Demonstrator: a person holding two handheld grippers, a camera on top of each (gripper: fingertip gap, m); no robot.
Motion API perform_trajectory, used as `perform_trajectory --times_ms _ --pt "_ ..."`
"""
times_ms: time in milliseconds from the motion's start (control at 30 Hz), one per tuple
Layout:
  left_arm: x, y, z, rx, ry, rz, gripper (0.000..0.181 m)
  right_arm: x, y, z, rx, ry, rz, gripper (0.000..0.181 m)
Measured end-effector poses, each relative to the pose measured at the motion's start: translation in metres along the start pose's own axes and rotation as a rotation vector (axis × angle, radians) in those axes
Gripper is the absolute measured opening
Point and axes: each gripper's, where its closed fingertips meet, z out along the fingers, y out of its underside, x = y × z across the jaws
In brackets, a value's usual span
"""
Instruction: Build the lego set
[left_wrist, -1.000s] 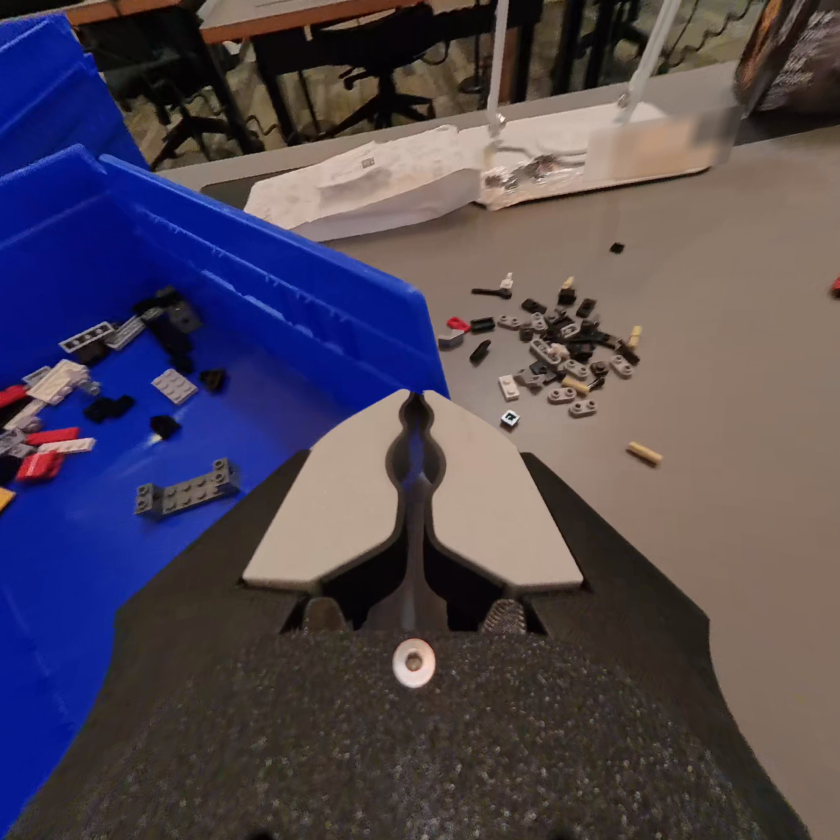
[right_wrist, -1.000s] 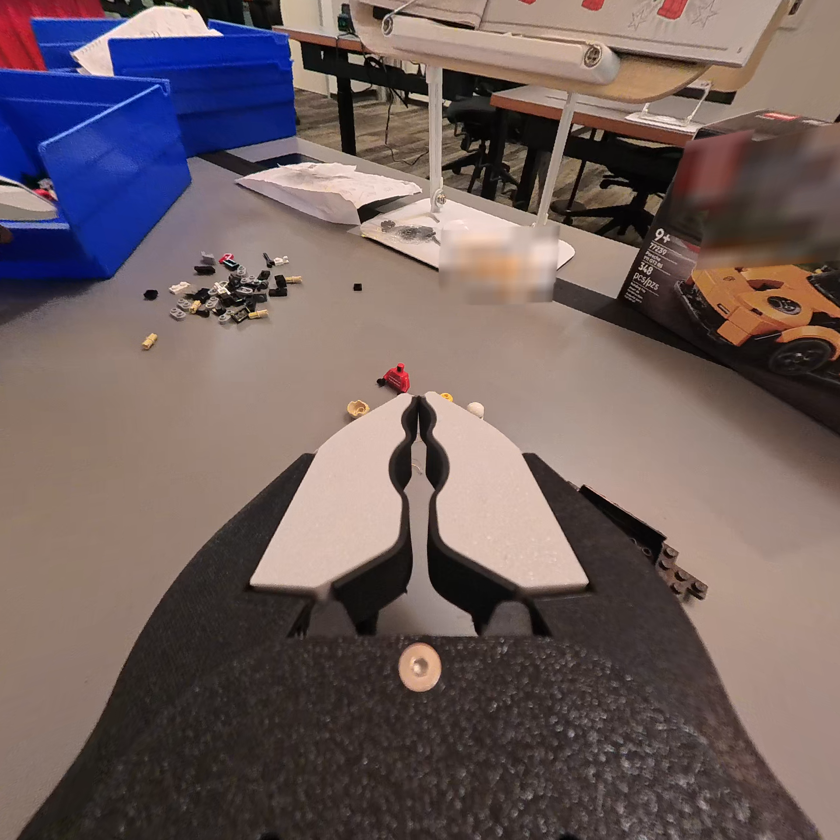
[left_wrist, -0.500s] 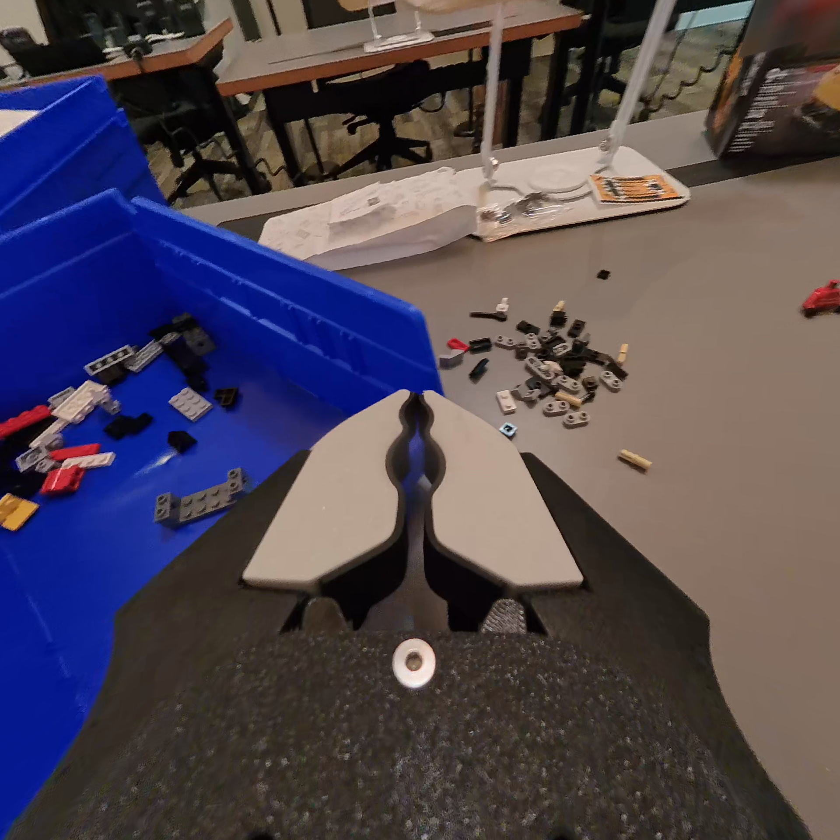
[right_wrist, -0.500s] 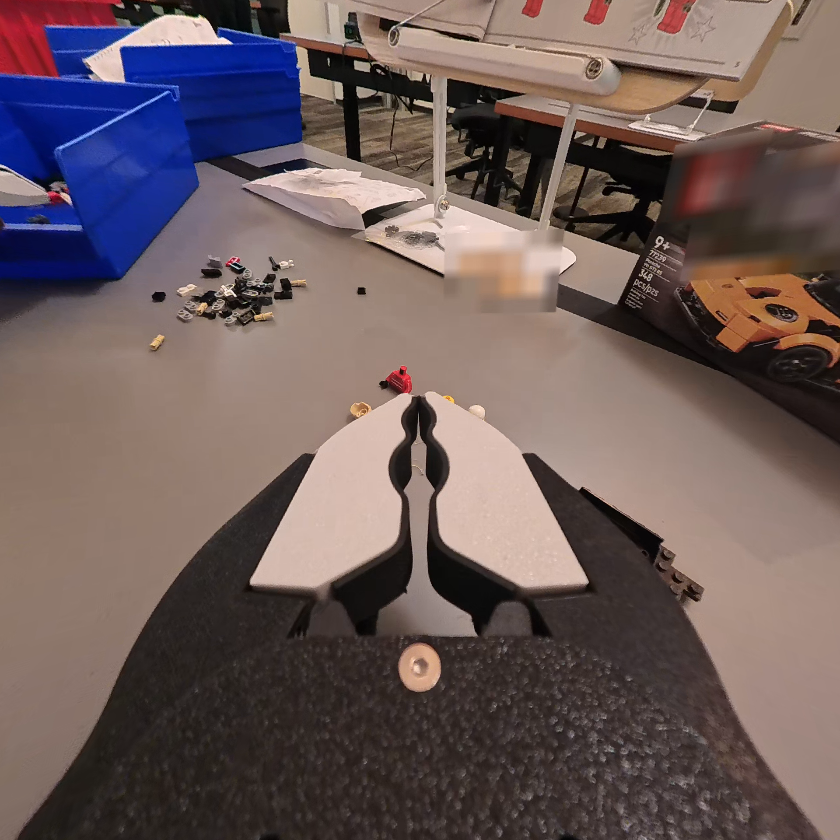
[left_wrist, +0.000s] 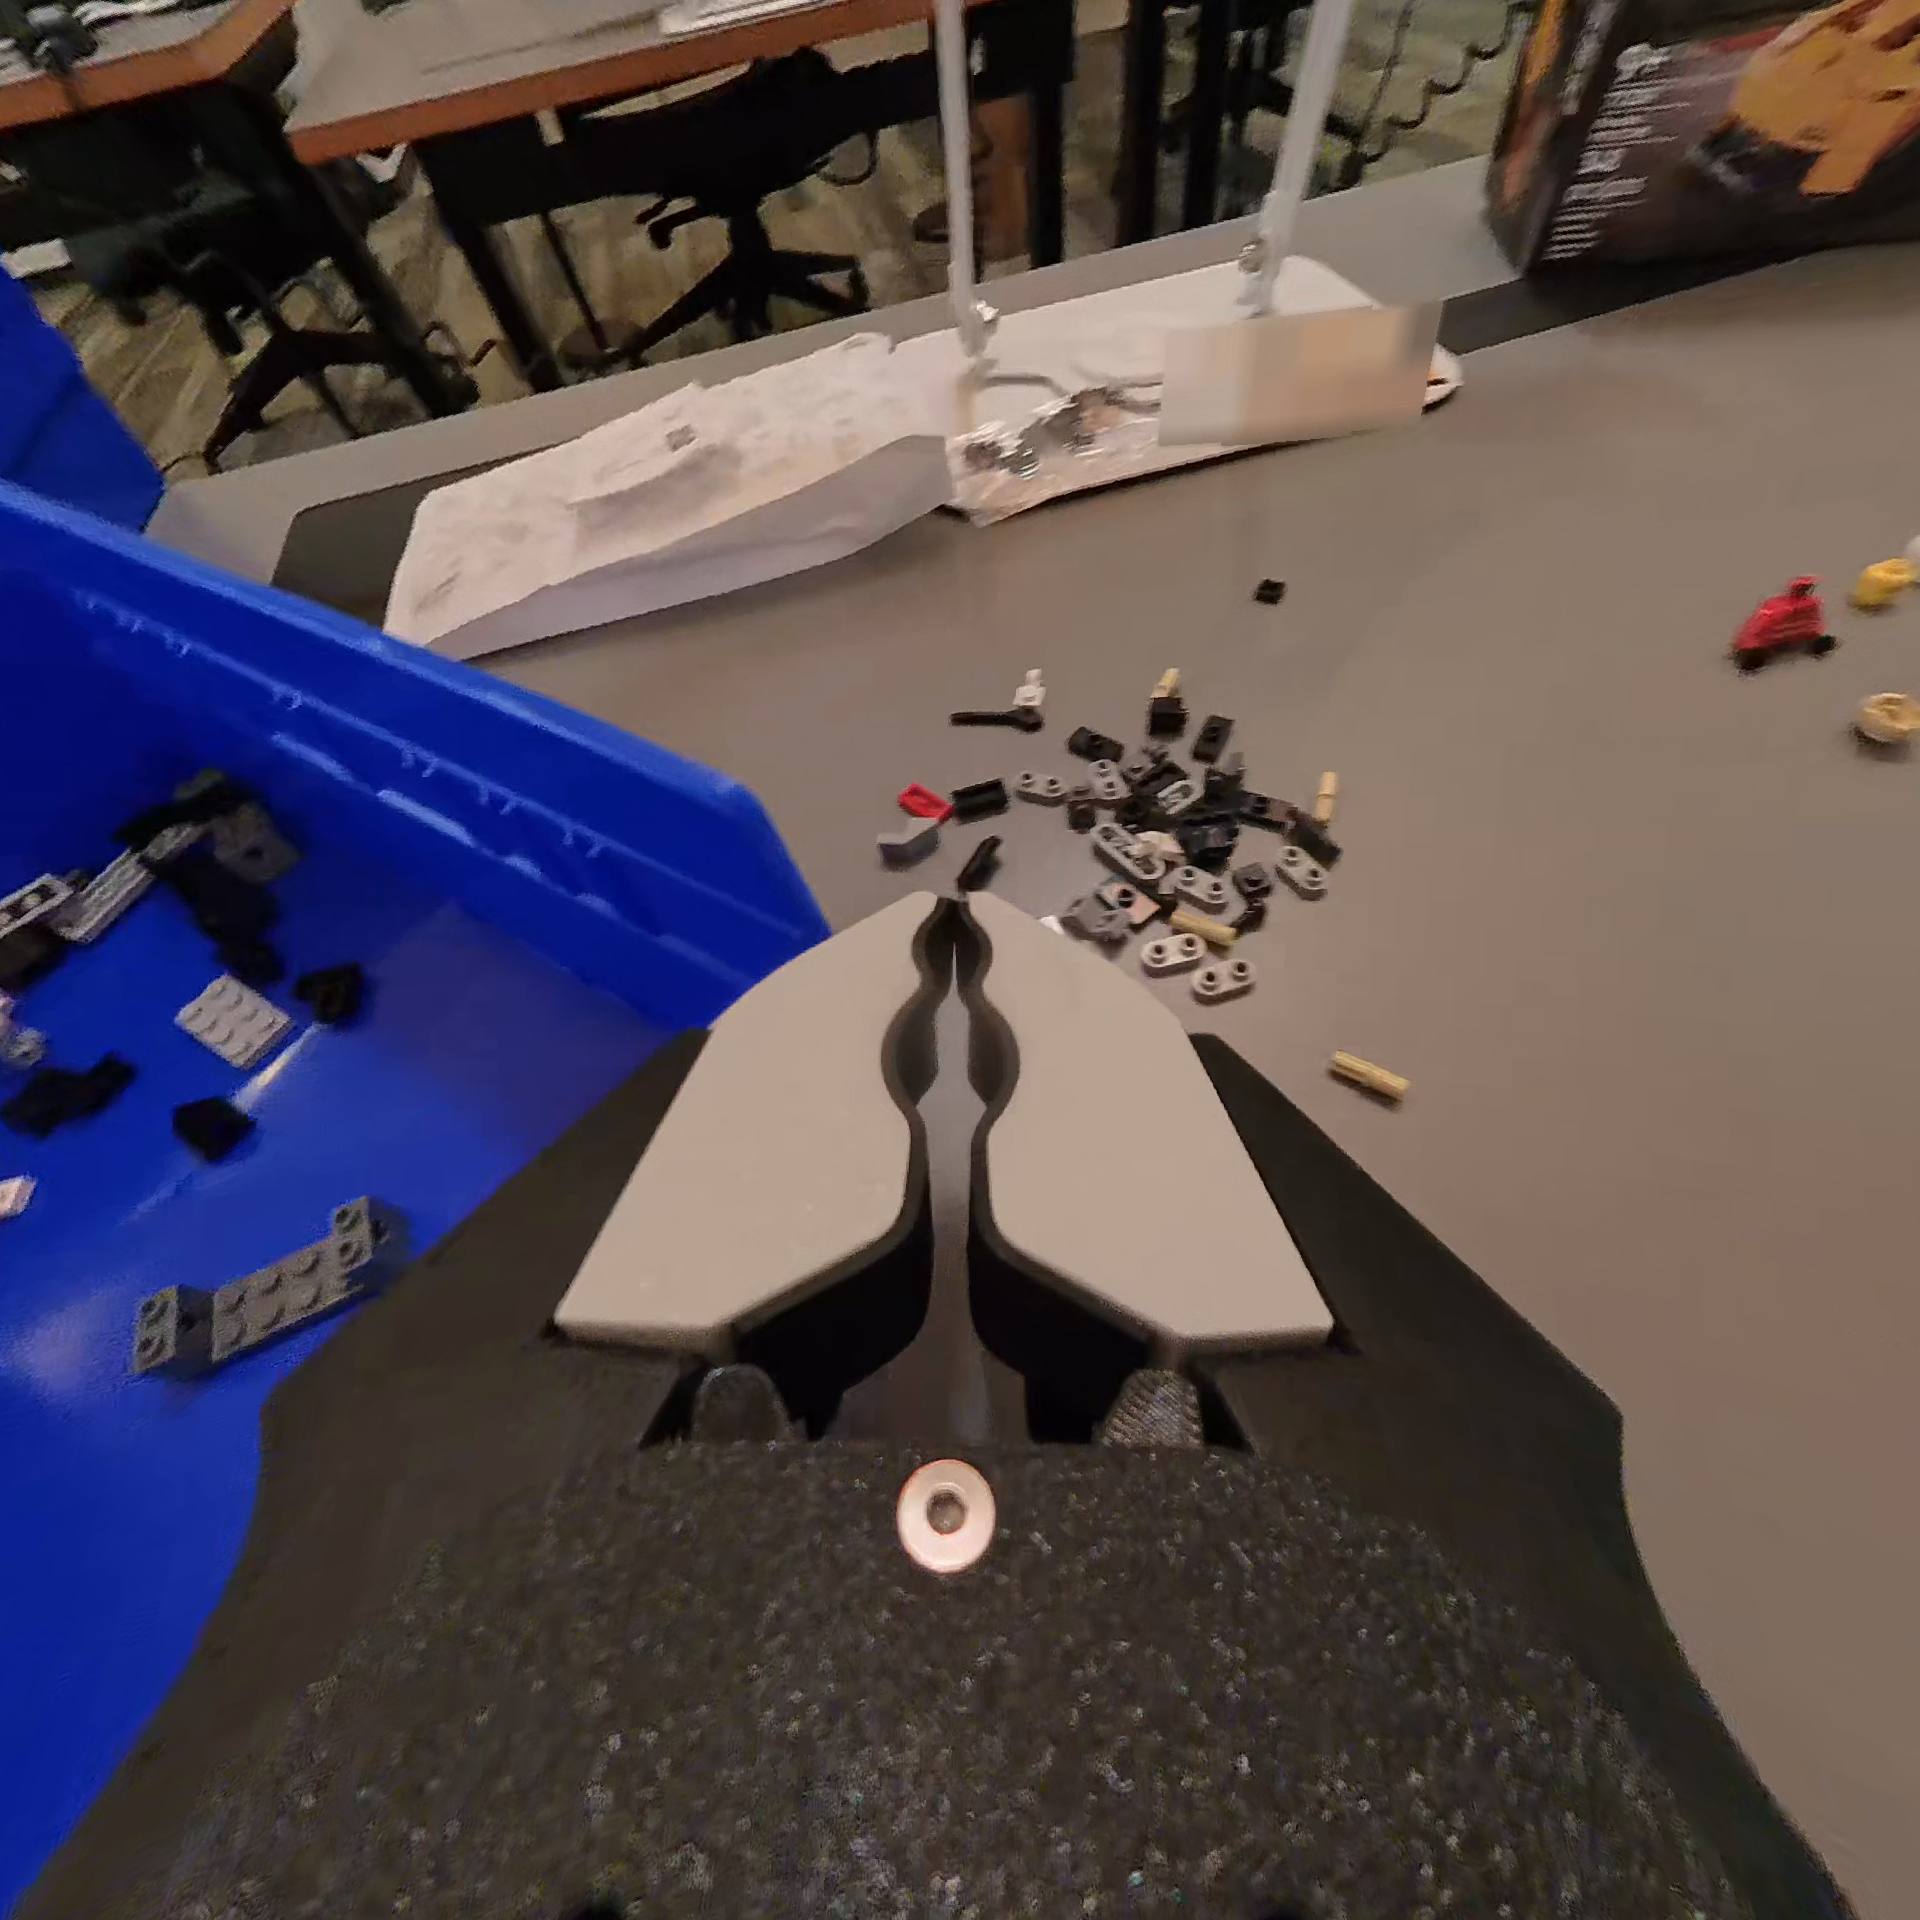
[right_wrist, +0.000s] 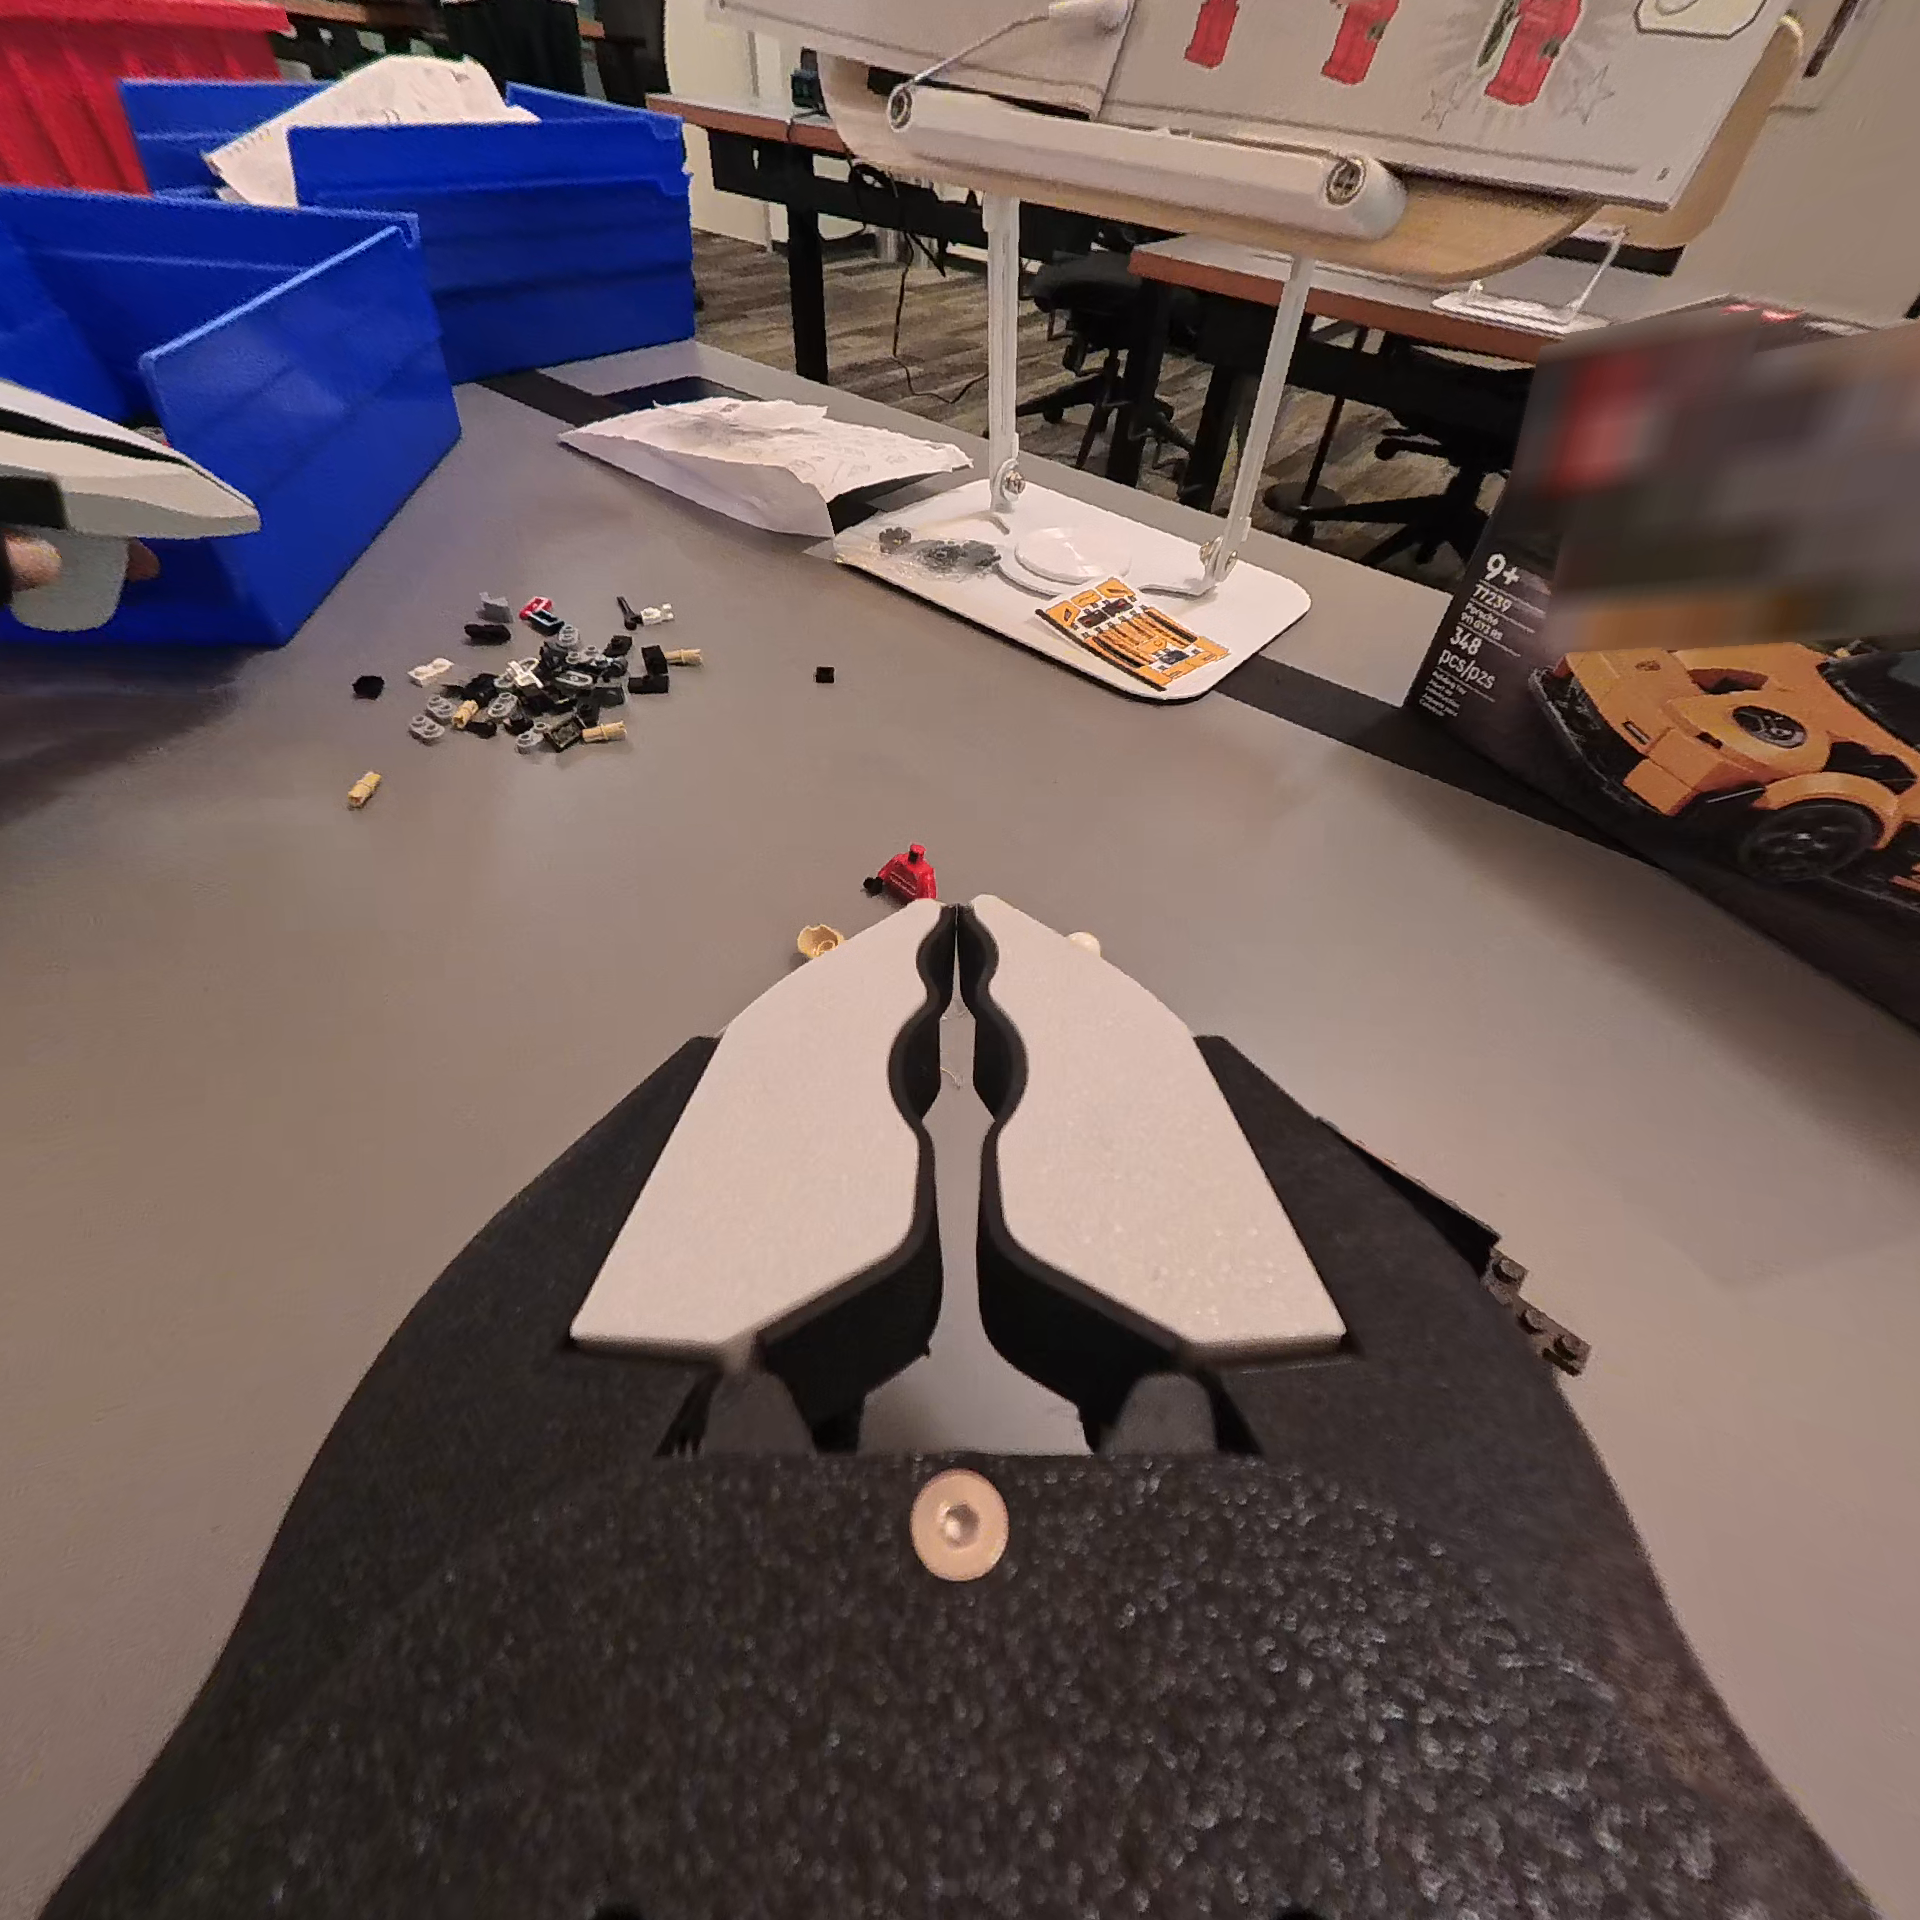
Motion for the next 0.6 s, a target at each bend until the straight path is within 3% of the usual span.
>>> perform_trajectory --times_ms 300,400,600 --pt "-0.024 0.006 -0.003 -0.02 -0.097 -0.055 0.0 -0.002 0.004 0.003 -0.014 -0.019 0.019 0.001" --pt "0.011 -0.005 -0.007 0.042 0.037 -0.004 0.0 -0.009 0.01 0.007 -0.045 -0.035 0.028 0.001" --pt "0.098 -0.002 -0.007 0.0 0.305 0.07 0.0 -0.03 0.025 0.022 -0.169 -0.031 -0.01 0.0"
